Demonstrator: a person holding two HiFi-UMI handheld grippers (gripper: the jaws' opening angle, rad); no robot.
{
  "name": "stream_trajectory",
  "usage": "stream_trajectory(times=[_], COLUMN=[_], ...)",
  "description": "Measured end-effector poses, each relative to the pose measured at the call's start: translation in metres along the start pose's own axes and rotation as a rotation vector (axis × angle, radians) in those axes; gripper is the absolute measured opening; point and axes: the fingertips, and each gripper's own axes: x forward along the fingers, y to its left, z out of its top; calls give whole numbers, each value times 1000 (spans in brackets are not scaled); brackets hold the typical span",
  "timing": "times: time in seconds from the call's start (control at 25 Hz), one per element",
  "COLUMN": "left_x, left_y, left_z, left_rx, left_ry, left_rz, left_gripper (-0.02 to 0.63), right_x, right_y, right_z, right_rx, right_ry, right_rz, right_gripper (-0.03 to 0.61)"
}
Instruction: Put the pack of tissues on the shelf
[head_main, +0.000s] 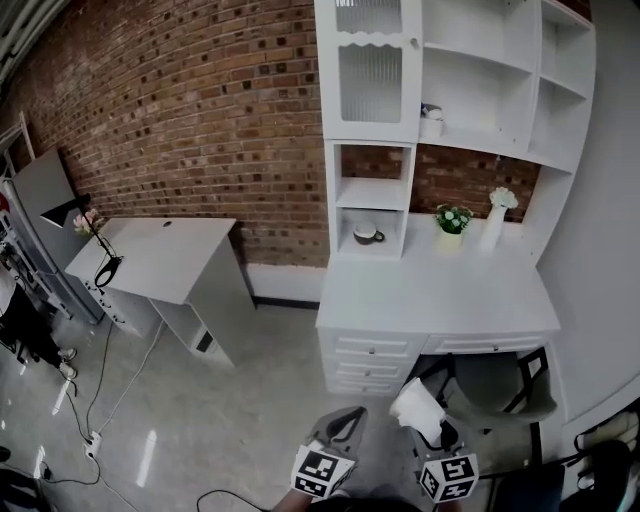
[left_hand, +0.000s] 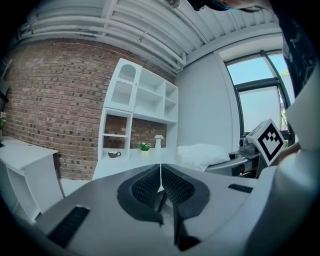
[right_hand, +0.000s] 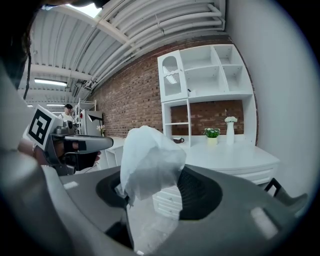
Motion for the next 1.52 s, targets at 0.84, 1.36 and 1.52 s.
stream_trajectory(times=[0.84,1.36,1.52], left_x=[36,115,142], left_y=[48,72,75], left_z=[2,20,22], left_rx=[20,11,7], left_ry=[-14,-16,-12], left_rz=[67,144,168], left_gripper=[14,14,14], right_x=[62,125,142], right_y=[-29,-96,-115], right_z=[3,34,43], right_rx=[-41,-67,-103], right_ry=[40,35,32], right_rz=[33,66,88], right_gripper=[233,236,236])
